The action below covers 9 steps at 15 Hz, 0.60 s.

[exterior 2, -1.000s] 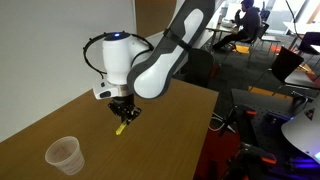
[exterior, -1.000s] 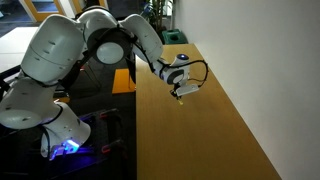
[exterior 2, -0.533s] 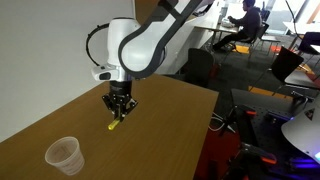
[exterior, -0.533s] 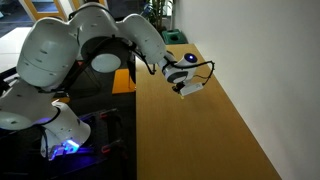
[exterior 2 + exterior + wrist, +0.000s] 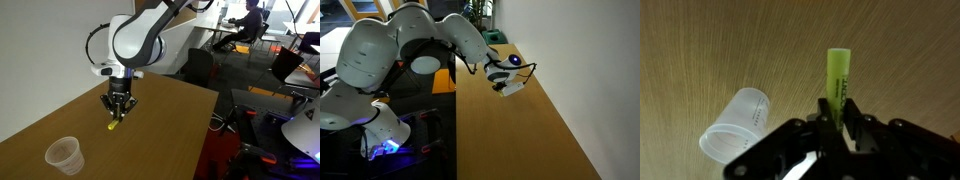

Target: Put the yellow marker inside the cup

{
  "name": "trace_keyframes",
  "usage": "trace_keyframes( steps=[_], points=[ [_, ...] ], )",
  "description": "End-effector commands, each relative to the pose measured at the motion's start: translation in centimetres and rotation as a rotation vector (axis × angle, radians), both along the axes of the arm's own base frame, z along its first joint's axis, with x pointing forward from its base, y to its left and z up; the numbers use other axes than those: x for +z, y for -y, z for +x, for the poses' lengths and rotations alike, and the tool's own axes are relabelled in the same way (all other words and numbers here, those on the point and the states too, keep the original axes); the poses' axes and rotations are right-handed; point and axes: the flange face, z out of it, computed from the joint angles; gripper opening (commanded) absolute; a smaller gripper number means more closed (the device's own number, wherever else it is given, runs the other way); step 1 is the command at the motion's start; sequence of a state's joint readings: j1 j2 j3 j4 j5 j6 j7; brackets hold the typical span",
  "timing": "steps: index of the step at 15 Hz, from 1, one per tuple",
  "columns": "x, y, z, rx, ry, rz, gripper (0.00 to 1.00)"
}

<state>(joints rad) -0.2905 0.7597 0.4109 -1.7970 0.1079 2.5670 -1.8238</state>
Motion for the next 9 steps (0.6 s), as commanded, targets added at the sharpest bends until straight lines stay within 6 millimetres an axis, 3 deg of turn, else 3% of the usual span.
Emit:
trace_keyframes(
  steps=[1, 9],
  points=[
    [1.1, -0.2, 0.8, 0.068, 0.019, 0.08, 0.05],
    [1.9, -1.3, 1.3, 0.226, 0.006, 0.267, 0.05]
  ],
)
